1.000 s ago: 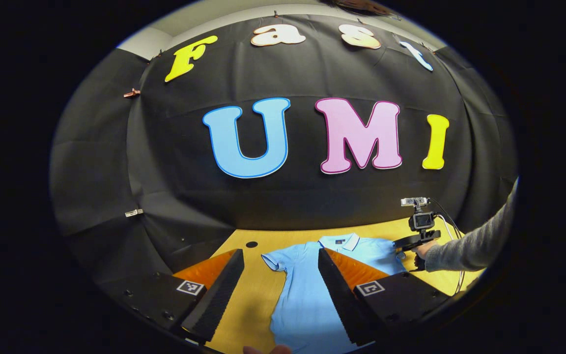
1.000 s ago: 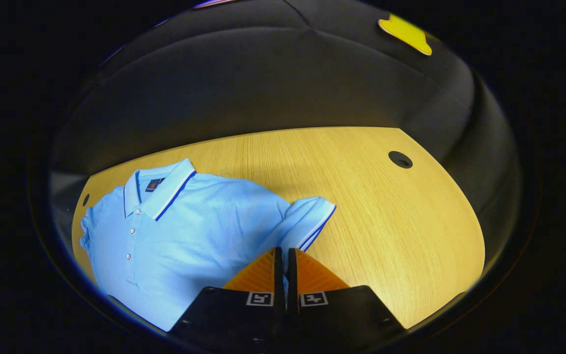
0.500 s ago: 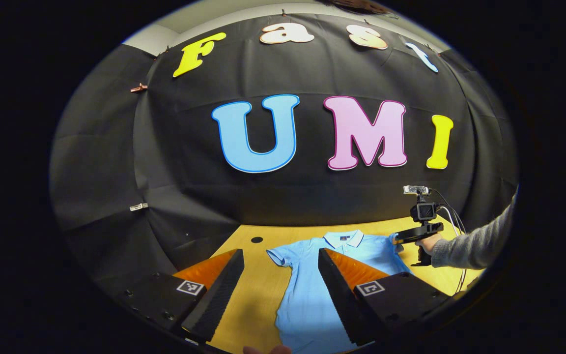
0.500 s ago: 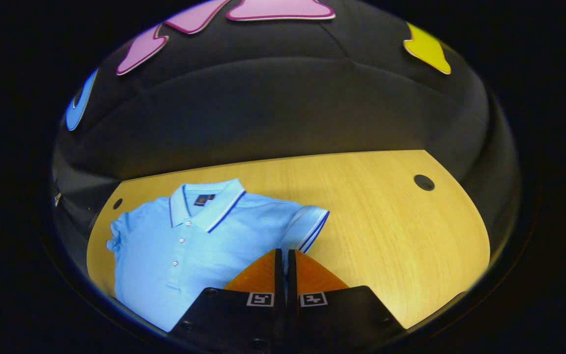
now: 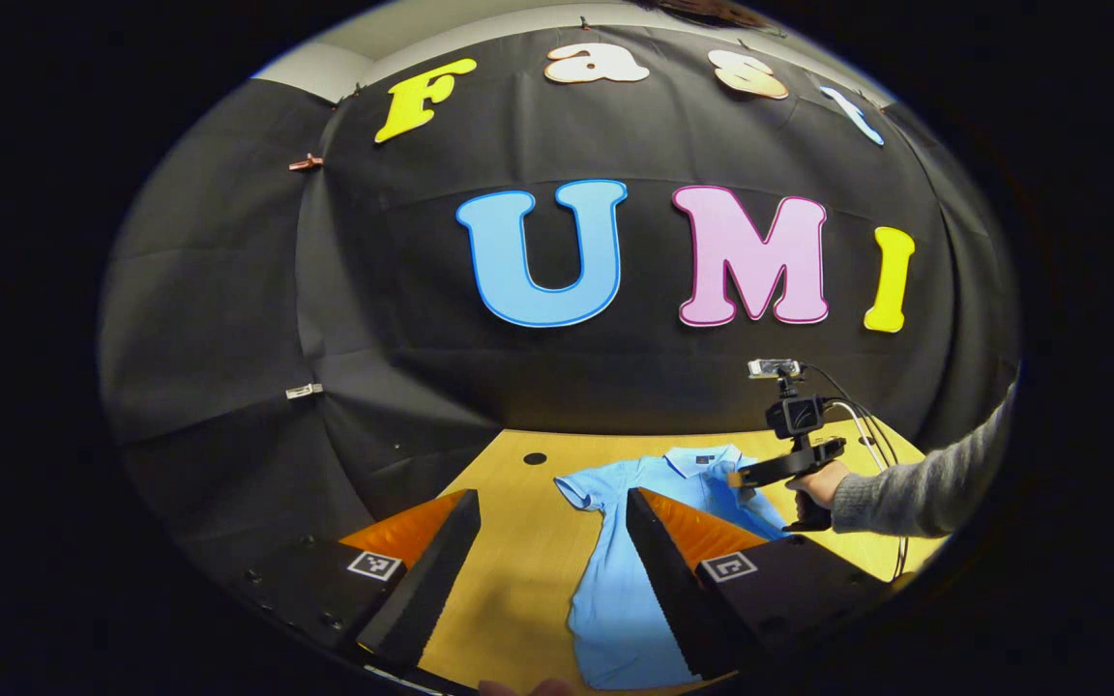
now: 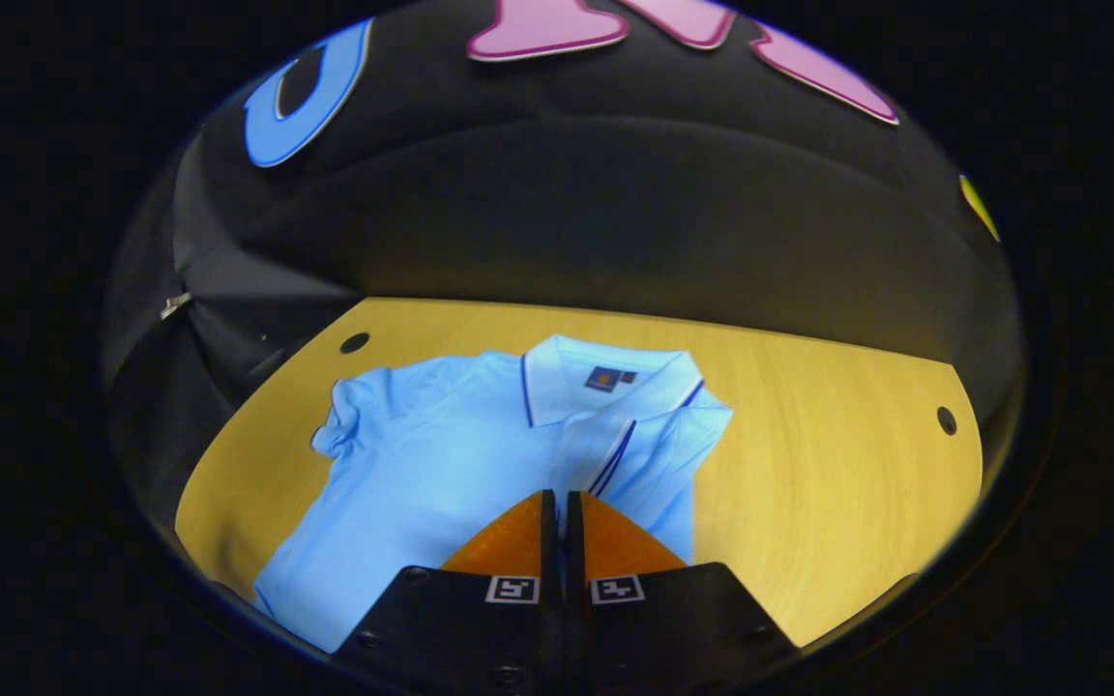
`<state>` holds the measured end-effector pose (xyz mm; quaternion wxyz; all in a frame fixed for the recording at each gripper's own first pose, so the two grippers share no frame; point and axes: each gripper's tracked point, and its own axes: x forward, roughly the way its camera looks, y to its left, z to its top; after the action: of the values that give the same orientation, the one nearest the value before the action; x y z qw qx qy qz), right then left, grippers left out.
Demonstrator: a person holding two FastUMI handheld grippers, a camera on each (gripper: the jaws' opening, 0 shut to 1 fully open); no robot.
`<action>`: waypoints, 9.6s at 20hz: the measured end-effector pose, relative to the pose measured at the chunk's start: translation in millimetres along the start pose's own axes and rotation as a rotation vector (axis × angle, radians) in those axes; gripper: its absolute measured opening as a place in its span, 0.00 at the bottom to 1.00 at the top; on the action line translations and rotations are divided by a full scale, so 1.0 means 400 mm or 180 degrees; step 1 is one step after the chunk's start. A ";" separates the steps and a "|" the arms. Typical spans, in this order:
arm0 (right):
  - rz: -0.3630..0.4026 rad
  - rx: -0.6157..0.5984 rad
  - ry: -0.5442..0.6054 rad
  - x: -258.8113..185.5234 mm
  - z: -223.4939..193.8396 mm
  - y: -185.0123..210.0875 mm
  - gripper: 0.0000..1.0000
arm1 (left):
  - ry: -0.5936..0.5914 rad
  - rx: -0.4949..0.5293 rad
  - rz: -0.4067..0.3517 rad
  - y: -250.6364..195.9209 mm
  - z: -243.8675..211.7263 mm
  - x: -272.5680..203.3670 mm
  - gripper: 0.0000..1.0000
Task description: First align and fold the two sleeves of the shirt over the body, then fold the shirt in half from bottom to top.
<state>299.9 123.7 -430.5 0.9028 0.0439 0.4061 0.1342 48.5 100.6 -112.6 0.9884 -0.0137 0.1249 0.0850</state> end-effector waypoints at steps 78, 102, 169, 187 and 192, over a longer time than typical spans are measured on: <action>-0.0244 0.0323 -0.0881 -0.732 -0.090 -0.246 0.71 | 0.1229 -0.0608 -0.0626 -0.337 -0.337 0.891 0.06; -0.0467 0.0599 -0.0756 -0.754 -0.203 -0.277 0.73 | 0.1060 0.1816 -0.1683 -0.733 -0.517 0.699 0.09; -0.0405 0.0459 0.0673 -0.681 -0.735 0.023 0.05 | 0.2344 0.0175 -0.1347 -0.205 -0.761 0.030 0.07; -0.0297 0.0821 -0.0808 -0.662 -0.135 -0.101 0.05 | 0.1083 -0.0581 -0.1447 -0.350 -0.231 0.313 0.06; -0.0354 0.0764 -0.1071 -0.578 0.027 -0.176 0.05 | 0.0726 -0.0595 -0.1388 -0.390 -0.115 0.463 0.06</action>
<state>176.1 -7.9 -269.7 0.9522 0.1505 0.2646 0.0257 240.6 -24.9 -202.6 0.9574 -0.1410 0.2212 -0.1209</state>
